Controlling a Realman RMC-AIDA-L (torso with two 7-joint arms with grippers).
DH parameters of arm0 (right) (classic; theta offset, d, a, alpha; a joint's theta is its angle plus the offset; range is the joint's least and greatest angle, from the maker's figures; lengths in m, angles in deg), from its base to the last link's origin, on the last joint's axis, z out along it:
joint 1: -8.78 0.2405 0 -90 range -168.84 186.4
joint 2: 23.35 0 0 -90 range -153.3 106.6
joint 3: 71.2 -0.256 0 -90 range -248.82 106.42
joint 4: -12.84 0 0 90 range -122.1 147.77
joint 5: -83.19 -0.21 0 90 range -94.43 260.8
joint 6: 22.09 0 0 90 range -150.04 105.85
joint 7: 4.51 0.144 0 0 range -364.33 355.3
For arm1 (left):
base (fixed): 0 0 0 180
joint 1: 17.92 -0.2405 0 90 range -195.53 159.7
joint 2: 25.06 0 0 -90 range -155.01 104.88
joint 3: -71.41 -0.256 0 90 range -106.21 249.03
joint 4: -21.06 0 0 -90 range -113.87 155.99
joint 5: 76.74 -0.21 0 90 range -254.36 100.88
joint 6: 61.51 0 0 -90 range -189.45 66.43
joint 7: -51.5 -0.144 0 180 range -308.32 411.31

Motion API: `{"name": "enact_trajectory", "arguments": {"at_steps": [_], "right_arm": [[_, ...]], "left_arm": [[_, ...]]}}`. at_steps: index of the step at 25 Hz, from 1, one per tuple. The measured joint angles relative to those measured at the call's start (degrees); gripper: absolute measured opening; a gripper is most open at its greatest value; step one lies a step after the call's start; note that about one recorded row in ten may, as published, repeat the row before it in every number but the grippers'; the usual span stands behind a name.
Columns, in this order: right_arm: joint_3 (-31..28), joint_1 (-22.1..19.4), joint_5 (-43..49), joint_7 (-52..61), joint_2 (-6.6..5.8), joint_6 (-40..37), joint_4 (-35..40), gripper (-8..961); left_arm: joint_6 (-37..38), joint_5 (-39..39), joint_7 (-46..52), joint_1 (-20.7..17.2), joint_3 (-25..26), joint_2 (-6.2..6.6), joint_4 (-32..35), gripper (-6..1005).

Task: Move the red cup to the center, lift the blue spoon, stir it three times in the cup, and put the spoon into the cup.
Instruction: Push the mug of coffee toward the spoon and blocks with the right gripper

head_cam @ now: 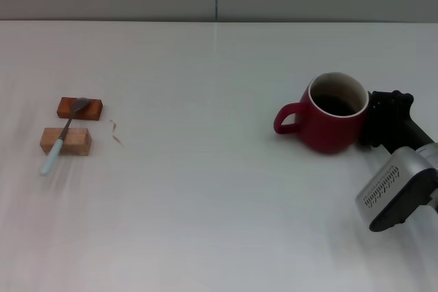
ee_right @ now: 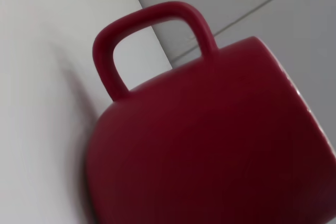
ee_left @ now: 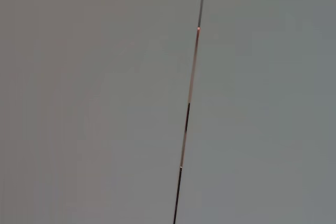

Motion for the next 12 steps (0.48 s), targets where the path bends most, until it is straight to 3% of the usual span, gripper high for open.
{"name": "enact_trajectory", "arguments": {"at_steps": [12], "right_arm": [[3.5, 1.5, 0.0, 0.0, 0.06, 1.2, -1.1, 32]], "left_arm": [[0.4, 0.0, 0.0, 0.0, 0.0, -0.05, 0.1, 830]]}}
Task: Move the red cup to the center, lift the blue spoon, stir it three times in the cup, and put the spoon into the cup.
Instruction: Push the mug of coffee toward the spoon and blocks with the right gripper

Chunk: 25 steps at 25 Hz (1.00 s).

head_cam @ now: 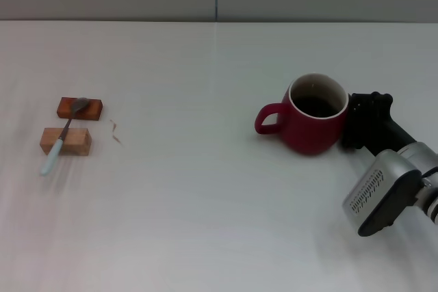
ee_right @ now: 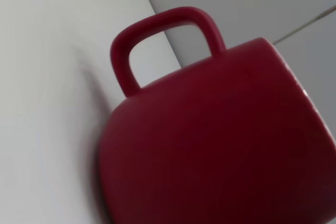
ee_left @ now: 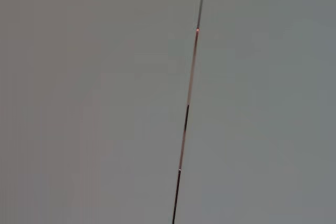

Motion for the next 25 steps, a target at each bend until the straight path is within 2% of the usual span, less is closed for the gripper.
{"name": "enact_trajectory", "arguments": {"at_steps": [6, 14, 25], "right_arm": [[1.8, 0.9, 0.0, 0.0, 0.02, 1.2, -1.2, 32], [1.2, 2.5, -0.4, -0.1, 0.02, 2.5, -3.6, 33], [-2.6, 4.2, -0.6, 0.5, 0.06, 5.0, -7.1, 32]], "left_arm": [[0.7, 0.0, 0.0, 0.0, 0.0, -0.04, -0.1, 828], [1.2, 0.0, 0.1, 0.2, 0.0, -0.13, -0.5, 826], [2.5, 0.0, 1.5, 0.2, 0.0, -0.22, -0.6, 823]]}}
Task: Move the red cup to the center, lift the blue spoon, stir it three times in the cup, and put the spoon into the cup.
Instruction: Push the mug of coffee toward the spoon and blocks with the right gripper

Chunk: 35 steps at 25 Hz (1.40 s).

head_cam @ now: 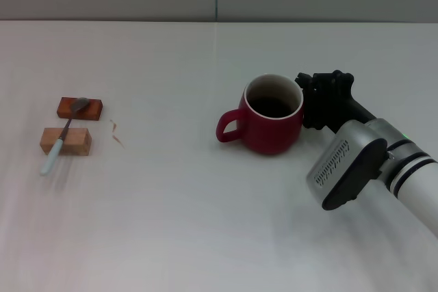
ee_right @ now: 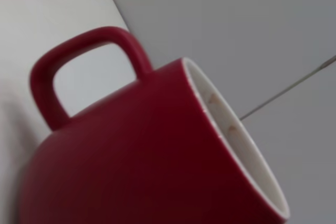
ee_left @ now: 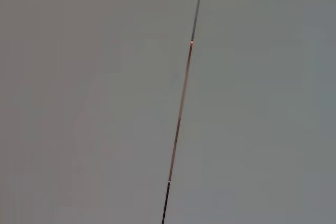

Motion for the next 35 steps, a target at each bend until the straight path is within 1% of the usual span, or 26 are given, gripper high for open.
{"name": "enact_trajectory", "arguments": {"at_steps": [8, 23, 32, 35], "right_arm": [[-2.0, 1.0, 0.0, 0.1, 0.03, 3.2, -2.6, 32], [-2.0, 3.9, -2.9, 2.5, 0.03, 5.3, -5.4, 32], [-1.9, 3.8, -3.0, 2.5, 0.03, 6.0, -6.5, 31], [-3.1, 3.1, -3.1, 2.5, 0.03, 4.0, -5.2, 31]], "left_arm": [[0.2, 0.0, 0.3, 0.0, -0.1, 0.0, 0.0, 821], [0.5, 0.0, 0.2, -0.2, -0.3, 0.06, 0.0, 816], [0.6, -0.1, 0.2, -0.2, -0.4, 0.09, 0.0, 814], [0.8, -0.3, 0.2, -0.3, -0.4, 0.06, 0.0, 813]]}}
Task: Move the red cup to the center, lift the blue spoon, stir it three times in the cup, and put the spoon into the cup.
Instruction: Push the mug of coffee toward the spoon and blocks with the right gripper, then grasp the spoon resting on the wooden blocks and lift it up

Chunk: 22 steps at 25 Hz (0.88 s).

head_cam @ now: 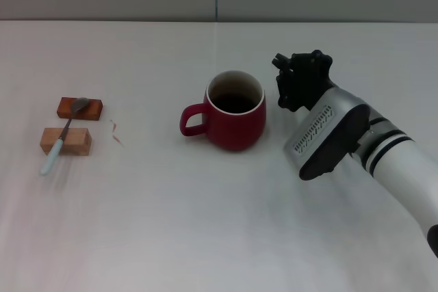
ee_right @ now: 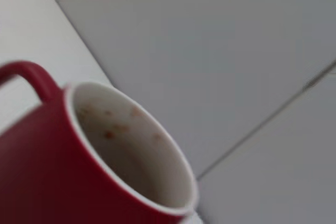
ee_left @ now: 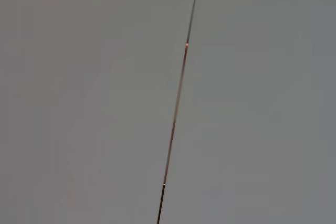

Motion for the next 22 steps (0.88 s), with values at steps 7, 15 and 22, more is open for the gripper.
{"name": "enact_trajectory", "arguments": {"at_steps": [7, 15, 22], "right_arm": [[-0.7, -2.5, 0.0, 14.1, -0.13, -14.4, 8.5, 32], [-7.7, -6.7, 0.0, 40.5, -0.5, -31.4, 15.5, 34], [-13.6, -11.1, 0.0, 47.8, -0.62, -41.8, 14.9, 42]], "left_arm": [[0.5, -0.2, 0.3, -0.3, -0.1, -0.07, -1.1, 811], [0.6, -0.5, 0.4, -0.5, -0.2, -0.07, -2.3, 809], [0.6, -1.1, 0.5, -0.6, -0.9, -0.07, -2.3, 807]]}}
